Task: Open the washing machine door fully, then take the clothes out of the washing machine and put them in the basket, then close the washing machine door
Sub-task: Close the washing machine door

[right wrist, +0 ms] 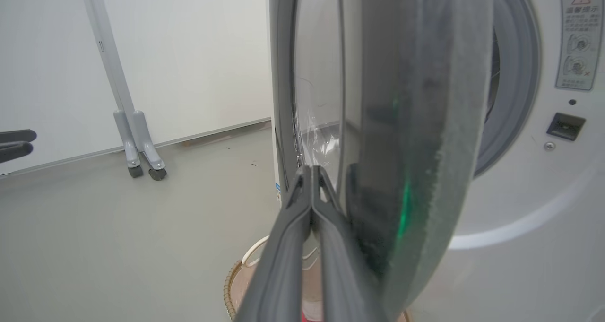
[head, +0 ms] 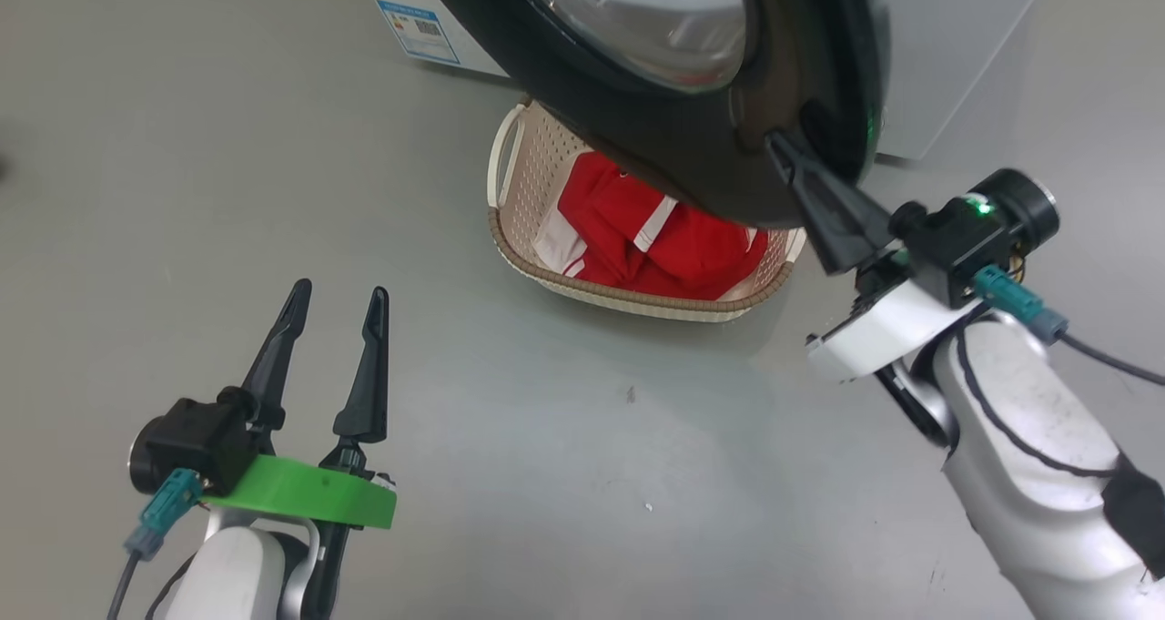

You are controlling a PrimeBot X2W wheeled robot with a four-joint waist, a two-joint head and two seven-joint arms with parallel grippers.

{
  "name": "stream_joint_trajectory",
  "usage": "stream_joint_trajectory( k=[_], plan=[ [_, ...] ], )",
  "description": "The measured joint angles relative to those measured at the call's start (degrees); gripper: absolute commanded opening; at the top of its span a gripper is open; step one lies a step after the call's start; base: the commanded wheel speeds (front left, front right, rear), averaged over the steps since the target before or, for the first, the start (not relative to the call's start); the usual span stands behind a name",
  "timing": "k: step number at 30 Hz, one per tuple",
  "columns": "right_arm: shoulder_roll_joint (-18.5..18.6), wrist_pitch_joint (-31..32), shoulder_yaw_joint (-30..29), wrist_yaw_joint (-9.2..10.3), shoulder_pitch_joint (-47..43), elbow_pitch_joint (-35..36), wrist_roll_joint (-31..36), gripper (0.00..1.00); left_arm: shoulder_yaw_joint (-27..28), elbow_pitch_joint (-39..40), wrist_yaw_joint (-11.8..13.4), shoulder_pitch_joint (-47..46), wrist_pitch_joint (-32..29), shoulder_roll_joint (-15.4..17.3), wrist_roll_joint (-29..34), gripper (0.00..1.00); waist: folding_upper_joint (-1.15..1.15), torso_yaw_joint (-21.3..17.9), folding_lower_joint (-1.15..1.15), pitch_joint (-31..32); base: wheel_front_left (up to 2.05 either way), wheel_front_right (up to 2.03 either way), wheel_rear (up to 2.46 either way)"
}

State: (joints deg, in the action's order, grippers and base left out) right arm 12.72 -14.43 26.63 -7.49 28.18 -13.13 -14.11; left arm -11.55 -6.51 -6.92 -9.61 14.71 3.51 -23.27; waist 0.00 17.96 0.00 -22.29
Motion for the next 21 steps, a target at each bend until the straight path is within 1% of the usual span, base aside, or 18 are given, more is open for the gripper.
stream_joint_trajectory(
  k=[5,14,21],
  plan=[
    [0.8,0.0,-2.0,0.00,2.8,-0.1,-0.6,0.00,-0.1,0.3,0.0,-1.2,0.0,-0.4,0.0,1.00,0.00,0.1,0.00,-1.9,0.00,0.00,0.00],
    [3.6,0.5,-4.6,-0.01,9.7,-0.3,-0.9,0.00,-0.5,1.5,-0.1,-4.2,0.0,-0.8,-0.4,1.00,0.00,0.6,0.00,-6.1,0.00,0.00,0.00],
    [6.4,1.3,-6.2,-0.01,15.9,-0.3,-0.9,0.00,-2.6,1.9,-0.2,-6.7,0.0,-1.1,-0.4,1.00,0.00,1.3,0.00,-9.9,0.00,0.00,0.00]
  ],
)
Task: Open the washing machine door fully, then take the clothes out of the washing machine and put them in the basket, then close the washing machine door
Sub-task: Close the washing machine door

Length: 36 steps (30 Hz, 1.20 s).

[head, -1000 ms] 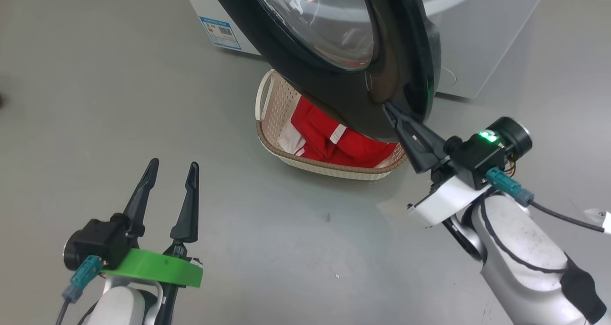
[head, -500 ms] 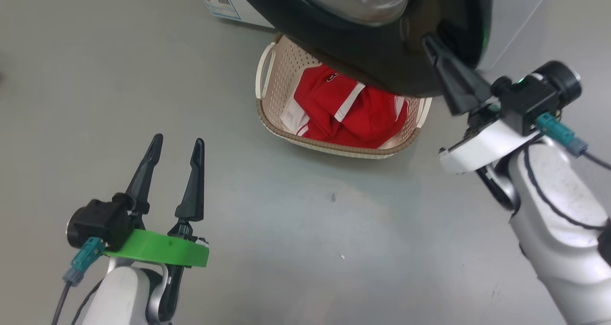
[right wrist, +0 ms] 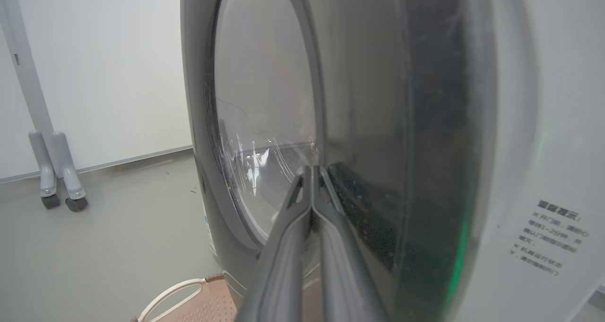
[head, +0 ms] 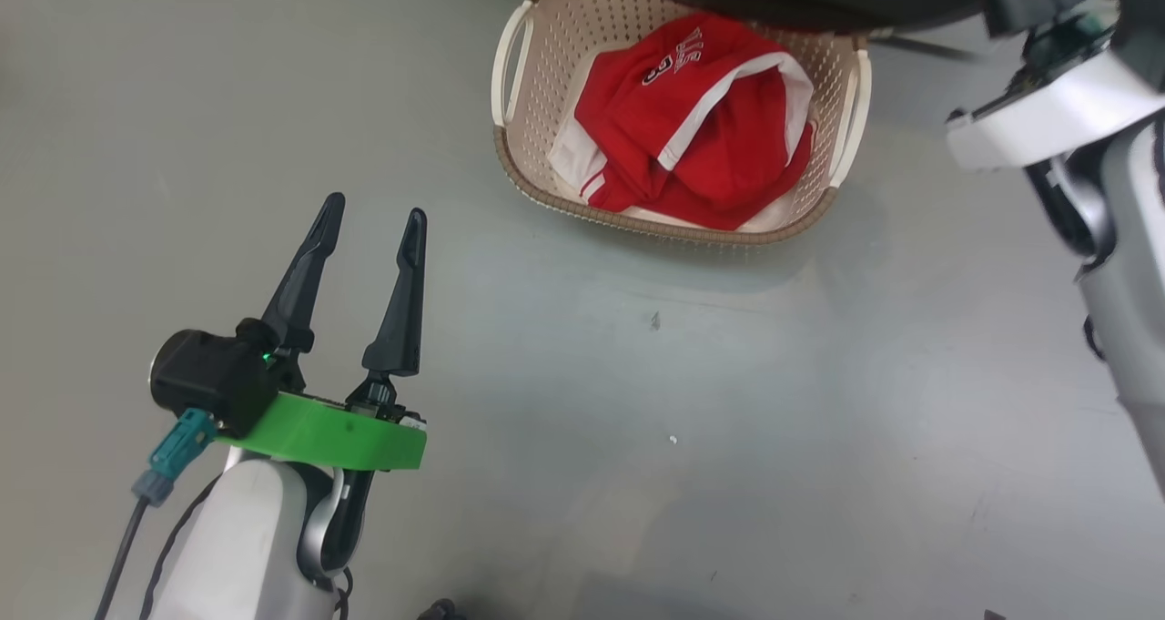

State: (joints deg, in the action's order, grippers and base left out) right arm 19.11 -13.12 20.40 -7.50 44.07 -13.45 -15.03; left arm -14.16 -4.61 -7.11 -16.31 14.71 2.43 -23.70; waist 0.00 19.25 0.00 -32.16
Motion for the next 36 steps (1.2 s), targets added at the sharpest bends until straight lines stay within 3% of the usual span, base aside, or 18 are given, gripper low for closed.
stream_joint_trajectory(
  k=[18,36],
  plan=[
    [5.7,1.7,-3.9,-0.01,12.7,-4.5,0.0,0.00,-2.5,-0.5,0.0,-4.4,0.0,-0.8,-2.0,1.00,0.00,3.0,0.00,-6.8,0.00,0.00,0.00],
    [4.3,0.9,-6.2,0.16,15.9,-8.5,-0.6,0.00,-3.0,-1.8,0.0,-5.9,0.0,-1.0,-2.6,1.00,0.00,3.9,0.00,-7.4,0.00,0.00,0.00]
  ],
)
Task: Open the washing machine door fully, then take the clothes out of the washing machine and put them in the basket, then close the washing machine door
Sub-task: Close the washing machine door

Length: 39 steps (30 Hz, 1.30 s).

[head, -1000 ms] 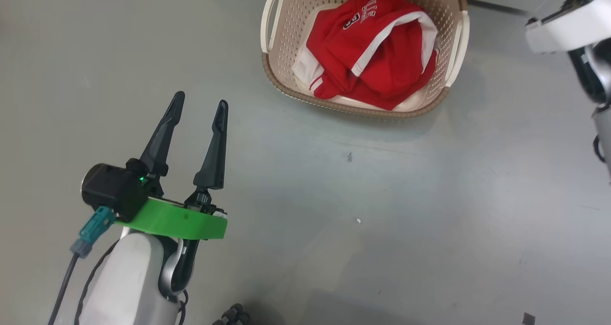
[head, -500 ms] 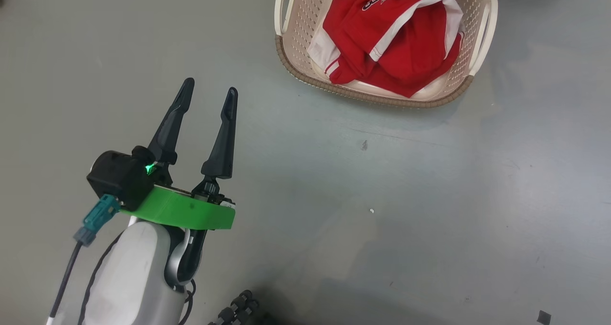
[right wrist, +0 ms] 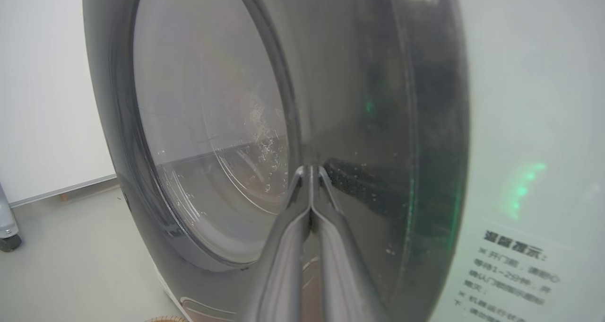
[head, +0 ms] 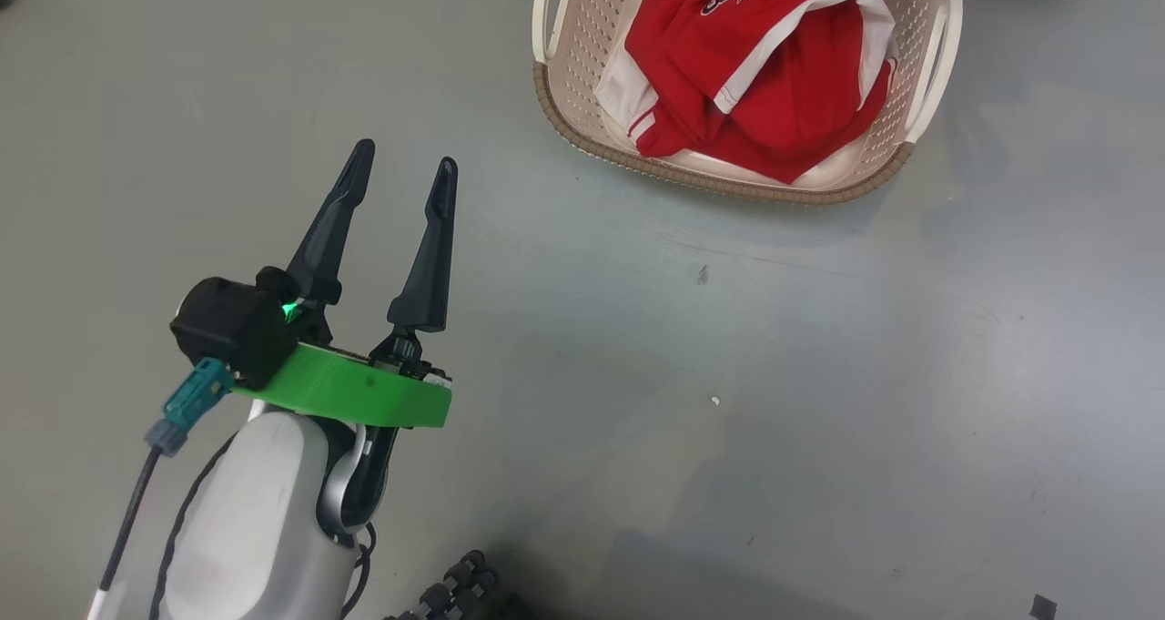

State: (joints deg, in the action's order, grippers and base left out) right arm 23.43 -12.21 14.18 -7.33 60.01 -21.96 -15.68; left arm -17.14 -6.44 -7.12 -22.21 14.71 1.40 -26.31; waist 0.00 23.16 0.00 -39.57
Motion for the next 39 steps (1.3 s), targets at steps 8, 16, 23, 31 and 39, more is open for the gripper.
stream_joint_trajectory(
  k=[8,16,23,31,39],
  plan=[
    [-0.1,-1.2,0.2,0.04,-1.2,-3.5,-0.4,0.00,0.1,-0.9,0.0,-0.1,0.0,0.0,0.0,1.00,0.00,-0.4,0.00,2.2,0.00,0.00,0.00],
    [-0.1,-1.8,-0.4,0.98,-8.7,-6.9,-1.5,0.00,0.9,-2.3,0.0,-0.1,0.0,0.0,0.5,1.00,0.00,-1.6,0.00,6.4,0.00,0.00,0.00],
    [-3.3,-2.0,0.1,0.98,-14.5,-7.8,-2.2,0.00,2.5,-3.5,0.0,0.5,0.0,0.1,1.2,1.00,0.00,-3.2,0.00,10.4,0.00,0.00,0.00],
    [-7.4,-2.0,-0.5,1.97,-21.3,-7.8,-3.3,0.00,4.2,-5.2,0.0,4.8,0.0,1.9,1.4,1.00,0.00,-6.6,0.00,16.2,0.00,0.00,0.00],
    [-10.1,-2.0,-1.1,2.03,-27.5,-5.9,-4.0,0.00,5.0,-6.4,0.0,9.2,0.0,3.5,2.2,1.00,0.00,-11.0,0.00,22.0,0.00,0.00,0.00]
  ],
)
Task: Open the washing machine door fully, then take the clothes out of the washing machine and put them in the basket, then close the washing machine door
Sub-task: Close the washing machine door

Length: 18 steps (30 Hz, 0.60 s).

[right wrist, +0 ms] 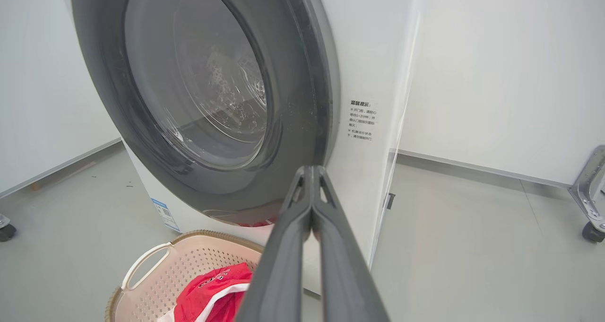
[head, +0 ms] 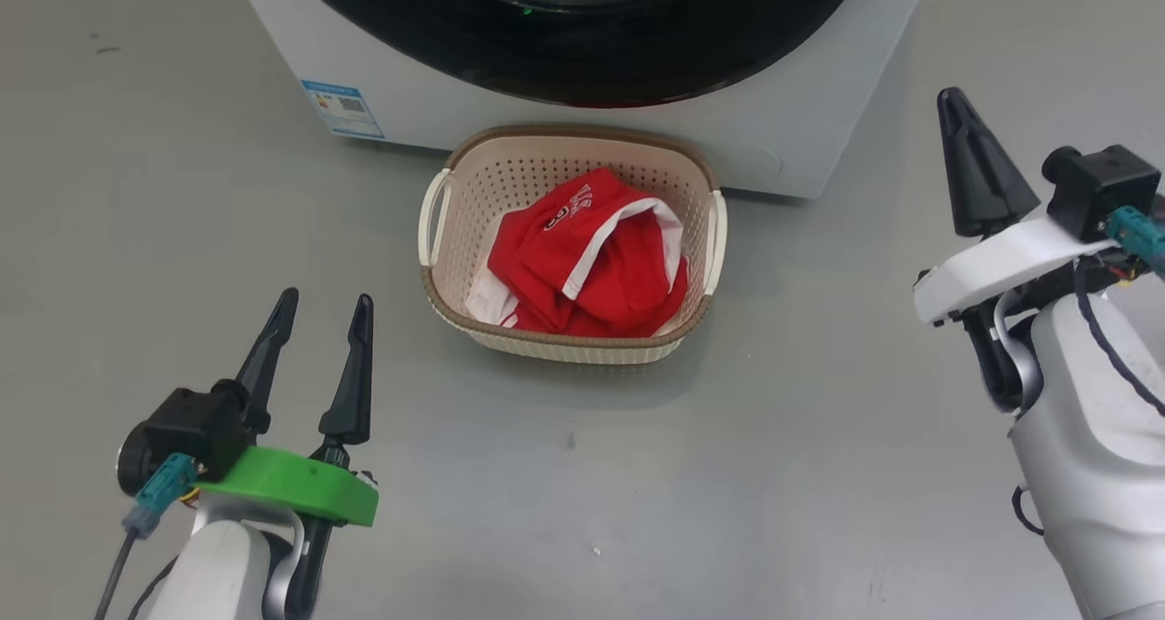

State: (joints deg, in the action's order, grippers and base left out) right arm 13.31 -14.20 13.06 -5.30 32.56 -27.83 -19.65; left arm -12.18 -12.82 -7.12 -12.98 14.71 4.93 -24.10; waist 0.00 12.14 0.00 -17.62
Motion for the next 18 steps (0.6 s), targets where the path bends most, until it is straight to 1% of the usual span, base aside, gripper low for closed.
stream_joint_trajectory(
  k=[9,14,18],
  plan=[
    [-2.8,0.0,-0.3,0.00,-7.6,1.8,-1.1,0.00,1.6,-0.2,0.0,4.3,0.0,1.2,0.0,1.00,0.00,-5.4,0.00,5.2,0.00,0.00,0.00],
    [-3.3,0.0,-2.0,0.54,-10.7,4.0,-1.5,0.00,2.5,0.3,0.0,5.4,0.0,1.3,0.0,1.00,0.00,-7.9,0.00,7.3,0.00,0.00,0.00],
    [-3.5,0.0,-3.5,1.34,-13.7,5.3,-2.0,0.00,2.8,0.6,0.0,6.2,0.0,1.0,-0.2,1.00,0.00,-9.2,0.00,8.7,0.00,0.00,0.00]
  ],
)
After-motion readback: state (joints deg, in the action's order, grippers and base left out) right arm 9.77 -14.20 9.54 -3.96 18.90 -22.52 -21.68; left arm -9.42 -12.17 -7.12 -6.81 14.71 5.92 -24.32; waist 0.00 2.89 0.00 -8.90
